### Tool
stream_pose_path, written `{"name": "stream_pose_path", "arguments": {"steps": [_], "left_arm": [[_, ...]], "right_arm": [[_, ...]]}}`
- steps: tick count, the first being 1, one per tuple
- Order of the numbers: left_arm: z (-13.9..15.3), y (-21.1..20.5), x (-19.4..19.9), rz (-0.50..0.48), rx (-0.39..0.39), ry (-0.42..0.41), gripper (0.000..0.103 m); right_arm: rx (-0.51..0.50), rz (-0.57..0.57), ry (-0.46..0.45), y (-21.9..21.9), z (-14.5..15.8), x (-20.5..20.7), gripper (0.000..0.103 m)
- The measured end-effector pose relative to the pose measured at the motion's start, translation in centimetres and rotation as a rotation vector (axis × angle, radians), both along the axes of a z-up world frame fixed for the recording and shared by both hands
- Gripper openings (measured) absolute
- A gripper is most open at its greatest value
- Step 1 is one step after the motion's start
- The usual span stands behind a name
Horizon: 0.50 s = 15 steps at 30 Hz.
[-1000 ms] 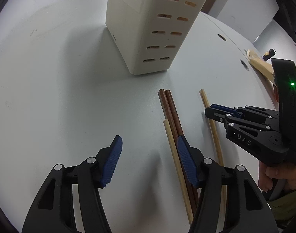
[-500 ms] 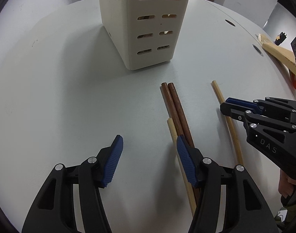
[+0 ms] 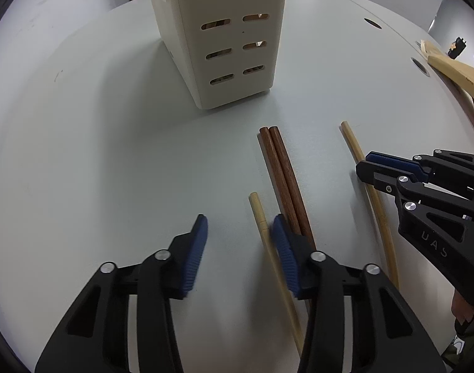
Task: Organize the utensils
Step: 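Grasp a bamboo chopstick with the right gripper while the left grasps another bamboo one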
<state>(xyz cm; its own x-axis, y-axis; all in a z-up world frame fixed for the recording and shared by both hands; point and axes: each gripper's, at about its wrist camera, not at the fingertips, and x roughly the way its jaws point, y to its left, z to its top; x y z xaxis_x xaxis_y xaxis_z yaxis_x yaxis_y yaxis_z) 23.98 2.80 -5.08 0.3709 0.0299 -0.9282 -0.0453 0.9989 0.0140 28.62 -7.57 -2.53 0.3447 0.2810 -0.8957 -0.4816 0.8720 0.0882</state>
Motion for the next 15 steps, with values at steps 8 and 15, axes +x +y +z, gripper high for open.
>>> {"name": "stream_pose_path", "arguments": {"steps": [8,15], "left_arm": [[0.3,-1.4,0.0,-0.033,0.019,0.039,0.009],[0.4,-1.7,0.4,-0.035,0.043,0.033,0.005]], "right_arm": [[0.008,0.018,0.006,0.1,-0.2,0.2,0.009],[0.02,0.015,0.004,-0.2,-0.4,1.1,0.007]]}}
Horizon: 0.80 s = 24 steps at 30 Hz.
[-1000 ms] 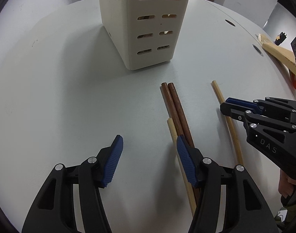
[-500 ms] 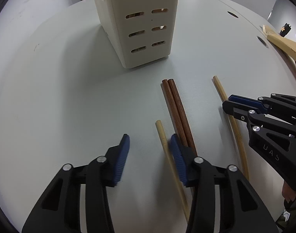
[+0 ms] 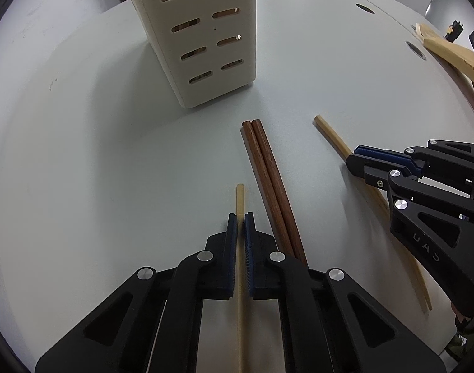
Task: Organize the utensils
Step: 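Grasp a bamboo chopstick with the right gripper while the left grasps another bamboo one, then lift both held bamboo chopsticks upright and lower them into the cream holder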
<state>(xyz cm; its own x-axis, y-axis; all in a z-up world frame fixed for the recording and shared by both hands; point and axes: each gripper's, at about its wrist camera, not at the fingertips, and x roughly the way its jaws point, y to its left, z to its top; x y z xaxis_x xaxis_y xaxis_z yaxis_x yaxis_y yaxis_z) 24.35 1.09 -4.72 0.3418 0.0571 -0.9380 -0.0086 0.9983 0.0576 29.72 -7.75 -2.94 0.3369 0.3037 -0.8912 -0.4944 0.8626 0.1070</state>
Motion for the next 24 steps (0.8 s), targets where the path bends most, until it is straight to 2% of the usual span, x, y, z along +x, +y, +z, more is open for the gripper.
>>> {"name": "stream_pose_path", "arguments": {"steps": [3,6,8,13,15,20,24], "left_arm": [[0.1,0.8,-0.1,0.01,-0.023,-0.013,0.004],[1.6,1.6,-0.4,0.024,-0.056,-0.07,0.004],[3.2,2.1,-0.8,0.028,-0.085,-0.139,0.004],[6.3,2.3,-2.8,0.015,-0.086,-0.29,0.004],[7.2,2.4,-3.1,0.008,-0.094,-0.335,0.004],[8.4,1.4,-2.8,0.004,-0.1,-0.401,0.004],[9.5,1.6,-2.7,0.009,-0.115,-0.443,0.004]], "right_arm": [[0.035,-0.001,0.014,-0.3,0.0,0.6,0.007],[0.08,0.002,-0.003,-0.6,0.8,1.0,0.007],[0.109,0.002,-0.023,-0.9,1.8,1.4,0.007],[0.177,0.007,-0.118,-1.3,4.7,1.7,0.007],[0.228,0.013,-0.121,-1.4,5.4,1.9,0.007],[0.297,0.031,-0.142,-1.4,6.9,1.8,0.007],[0.31,0.053,-0.181,-1.1,7.7,2.0,0.007]]}}
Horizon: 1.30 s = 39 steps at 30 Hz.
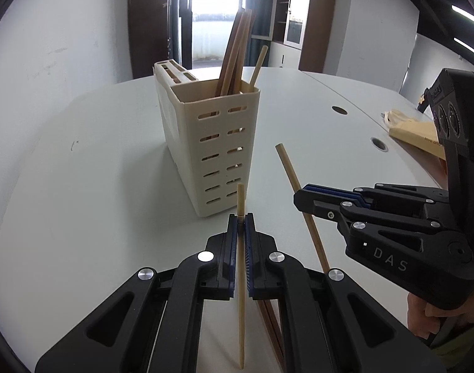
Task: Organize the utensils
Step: 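Lift both held bamboo chopsticks upright and lower them into the cream holder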
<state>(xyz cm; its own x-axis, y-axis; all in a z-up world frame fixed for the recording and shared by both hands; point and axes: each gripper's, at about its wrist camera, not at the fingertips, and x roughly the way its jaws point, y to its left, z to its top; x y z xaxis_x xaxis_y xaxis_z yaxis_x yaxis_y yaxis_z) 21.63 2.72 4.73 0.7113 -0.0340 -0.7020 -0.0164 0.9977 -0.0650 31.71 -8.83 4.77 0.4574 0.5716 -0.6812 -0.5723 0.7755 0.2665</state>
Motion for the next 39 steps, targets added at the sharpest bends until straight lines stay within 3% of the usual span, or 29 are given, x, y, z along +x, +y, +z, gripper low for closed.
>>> {"name": "stream_pose_path", "arguments": {"steps": [7,17,26,39], "left_arm": [[1.9,0.7,0.6,0.012,-0.025,-0.067,0.004],[6.0,1.8,1.4,0.035,-0.018,-0.204,0.004],[8.2,2.4,2.3,0.028,-0.001,-0.277,0.004],[11.7,2.5,2.3,0.044,-0.001,-0.495,0.004]], "right_arm": [[0.066,0.015,-0.048,-0.7,2.8,-0.2,0.007],[0.142,-0.017,-0.201,-0.4,7.4,0.5,0.007],[0.183,-0.043,-0.274,0.1,7.7,1.7,0.007],[0.329,-0.036,-0.411,-1.2,9.5,2.7,0.007]]}}
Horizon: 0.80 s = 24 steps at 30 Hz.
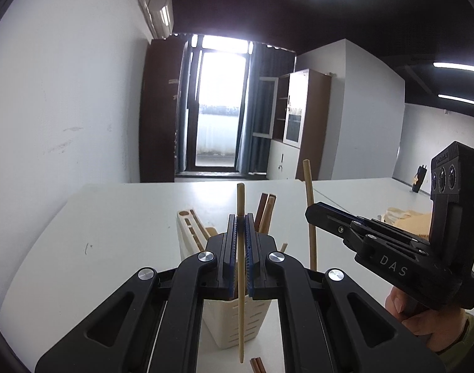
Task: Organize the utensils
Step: 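Lift both held bamboo chopsticks upright and lower them into the cream holder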
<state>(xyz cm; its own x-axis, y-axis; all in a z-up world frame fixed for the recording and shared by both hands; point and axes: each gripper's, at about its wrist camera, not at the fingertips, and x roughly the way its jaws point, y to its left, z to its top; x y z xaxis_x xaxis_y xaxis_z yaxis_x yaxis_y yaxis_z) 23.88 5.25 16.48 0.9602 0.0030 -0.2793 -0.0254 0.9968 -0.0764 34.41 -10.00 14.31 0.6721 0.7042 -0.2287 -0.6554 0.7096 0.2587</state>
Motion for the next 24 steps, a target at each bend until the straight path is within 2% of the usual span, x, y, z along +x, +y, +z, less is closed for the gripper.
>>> {"name": "stream_pose_path", "arguments": {"steps": [3,7,12,15,18,24], "left_arm": [[0.6,-0.4,-0.5,0.001,0.013,-0.066,0.004],[1.4,-1.8,-2.4,0.002,0.074,-0.215,0.004],[2.2,-2.3,-3.9,0.02,0.075,-0.349,0.004],[2.3,-2.1,-3.6,0.044,0.064,-0.365,0.004],[2.2,-1.7,-3.6,0.036,0.028,-0.419,0.004],[1.3,-2.1,-3.5,0.059,0.035,-0.485,0.004]], "right_arm": [[0.04,-0.004,-0.042,-0.4,0.3,0.0,0.007],[0.114,-0.024,-0.094,-0.7,0.5,-0.1,0.007],[0.203,-0.039,-0.18,-1.1,1.5,-0.6,0.007],[0.253,-0.075,-0.236,-1.3,1.7,-1.2,0.007],[0.263,-0.088,-0.283,-1.1,1.8,-1.4,0.007],[0.294,-0.103,-0.344,-0.9,1.7,-1.0,0.007]]}}
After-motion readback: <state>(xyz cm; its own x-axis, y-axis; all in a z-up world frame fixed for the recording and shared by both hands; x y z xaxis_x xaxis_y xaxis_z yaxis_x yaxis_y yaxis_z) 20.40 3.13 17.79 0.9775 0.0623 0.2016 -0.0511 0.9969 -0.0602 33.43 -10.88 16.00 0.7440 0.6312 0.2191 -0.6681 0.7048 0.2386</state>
